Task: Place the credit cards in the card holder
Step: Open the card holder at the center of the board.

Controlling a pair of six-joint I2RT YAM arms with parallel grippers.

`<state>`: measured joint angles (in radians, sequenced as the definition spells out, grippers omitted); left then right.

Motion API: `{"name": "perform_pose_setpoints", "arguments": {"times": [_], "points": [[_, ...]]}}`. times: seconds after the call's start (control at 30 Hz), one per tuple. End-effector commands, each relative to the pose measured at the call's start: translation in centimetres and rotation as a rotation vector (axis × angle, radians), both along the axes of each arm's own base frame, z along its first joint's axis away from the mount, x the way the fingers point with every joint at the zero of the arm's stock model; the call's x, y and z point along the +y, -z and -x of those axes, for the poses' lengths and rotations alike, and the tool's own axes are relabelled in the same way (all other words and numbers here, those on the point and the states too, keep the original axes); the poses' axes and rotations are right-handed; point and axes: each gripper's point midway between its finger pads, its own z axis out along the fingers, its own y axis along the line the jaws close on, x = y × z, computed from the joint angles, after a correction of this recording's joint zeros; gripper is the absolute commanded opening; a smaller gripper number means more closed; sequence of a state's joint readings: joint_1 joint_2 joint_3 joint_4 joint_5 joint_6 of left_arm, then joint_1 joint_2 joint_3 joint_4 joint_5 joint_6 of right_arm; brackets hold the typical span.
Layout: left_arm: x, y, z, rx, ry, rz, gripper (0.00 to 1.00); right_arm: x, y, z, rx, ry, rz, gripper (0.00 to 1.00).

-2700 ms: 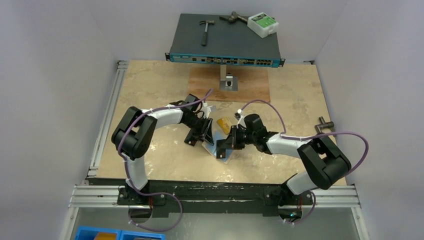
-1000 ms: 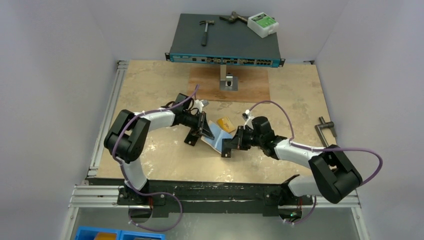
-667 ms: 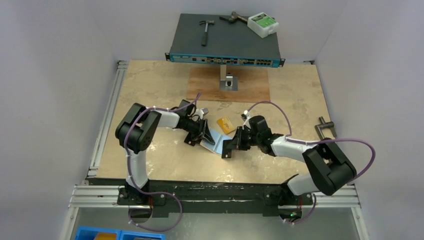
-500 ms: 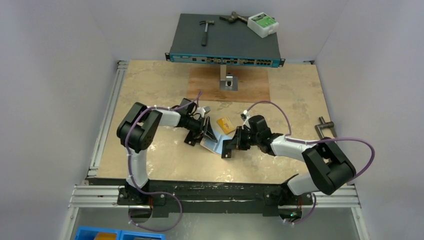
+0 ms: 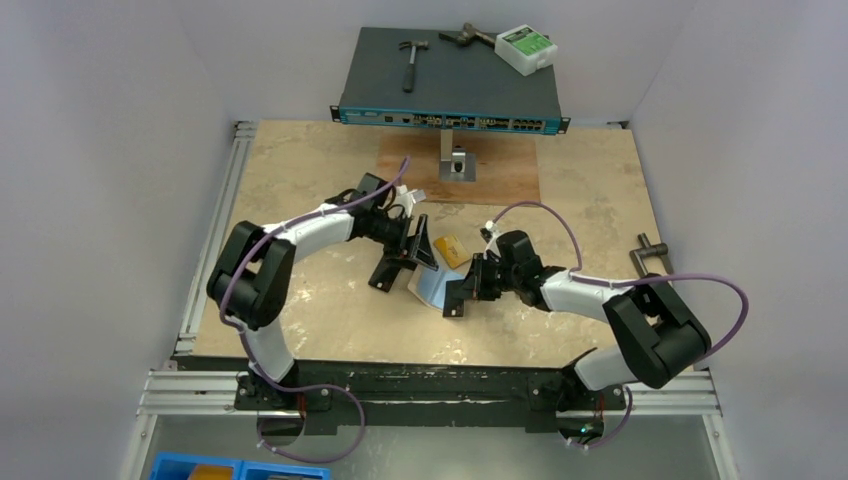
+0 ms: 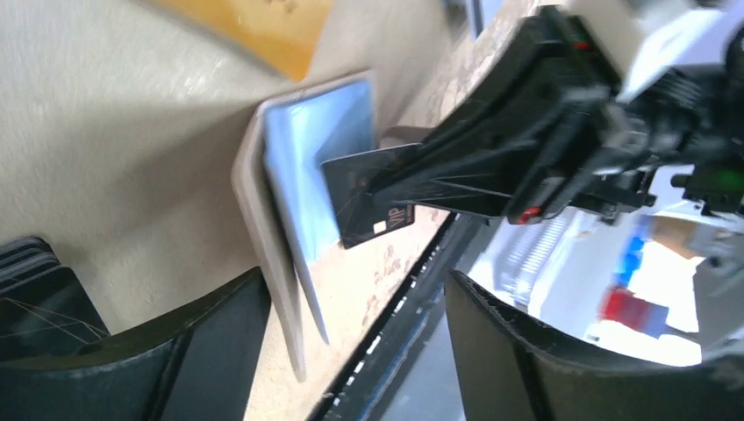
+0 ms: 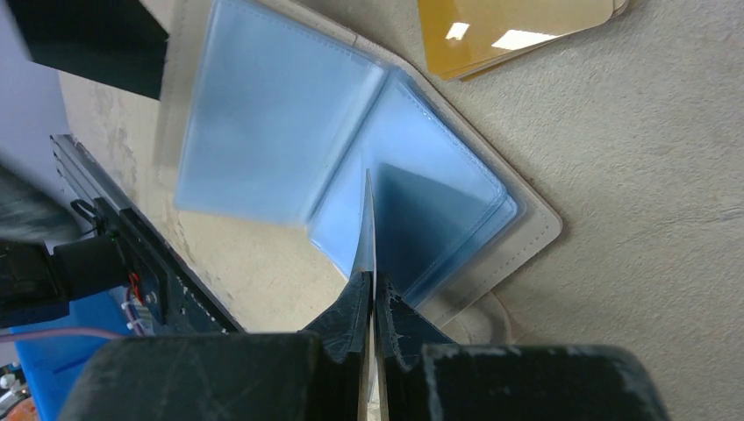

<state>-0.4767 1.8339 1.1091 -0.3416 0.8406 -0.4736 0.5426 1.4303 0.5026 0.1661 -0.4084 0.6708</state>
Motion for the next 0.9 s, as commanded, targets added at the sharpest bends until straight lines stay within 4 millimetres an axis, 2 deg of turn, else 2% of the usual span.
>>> {"name": "perform_pose_setpoints", "arguments": {"times": [0.0, 0.1, 0.17, 0.3, 0.4, 0.5, 0.7, 0.77, 0.87], "points": [[1.2, -2.9, -1.0, -0.238, 0.074, -0.112, 0.78, -1.1, 1.8, 0.2, -0.003, -0.009, 0.068, 0.00], [1.8, -3.6, -0.7, -0.293, 0.121, -0.149, 0.81, -1.1, 1.8, 0.2, -0.010, -0.009, 0.070, 0.00], [1.8, -3.3, -0.6, -0.297, 0.138, -0.155, 0.78, -1.1, 1.6, 0.1, -0.022, -0.008, 0.068, 0.00], [1.7, -0.4, -0.4, -0.205, 0.158, -0.203, 0.66, -1.1, 0.6, -0.6, -0.054, -0.006, 0.074, 0.00], [2.4, 1.1, -1.2, -0.191, 0.146, -0.268, 0.59, -1.3, 0.0, -0.6, -0.071, 0.002, 0.076, 0.00], [2.9, -0.2, -2.2, -0.226, 0.126, -0.265, 0.51, -1.8, 0.2, -0.2, -0.071, 0.011, 0.085, 0.00], [2.8, -4.9, -3.1, -0.352, 0.156, -0.215, 0.51, -2.6, 0.8, 0.4, -0.056, 0.011, 0.119, 0.00], [2.7, -5.1, -3.0, -0.371, 0.166, -0.207, 0.46, -2.7, 0.6, 0.3, -0.062, 0.012, 0.133, 0.00], [2.6, -3.2, -2.6, -0.367, 0.205, -0.233, 0.43, -2.4, -0.5, -0.3, -0.083, 0.012, 0.123, 0.00]]}}
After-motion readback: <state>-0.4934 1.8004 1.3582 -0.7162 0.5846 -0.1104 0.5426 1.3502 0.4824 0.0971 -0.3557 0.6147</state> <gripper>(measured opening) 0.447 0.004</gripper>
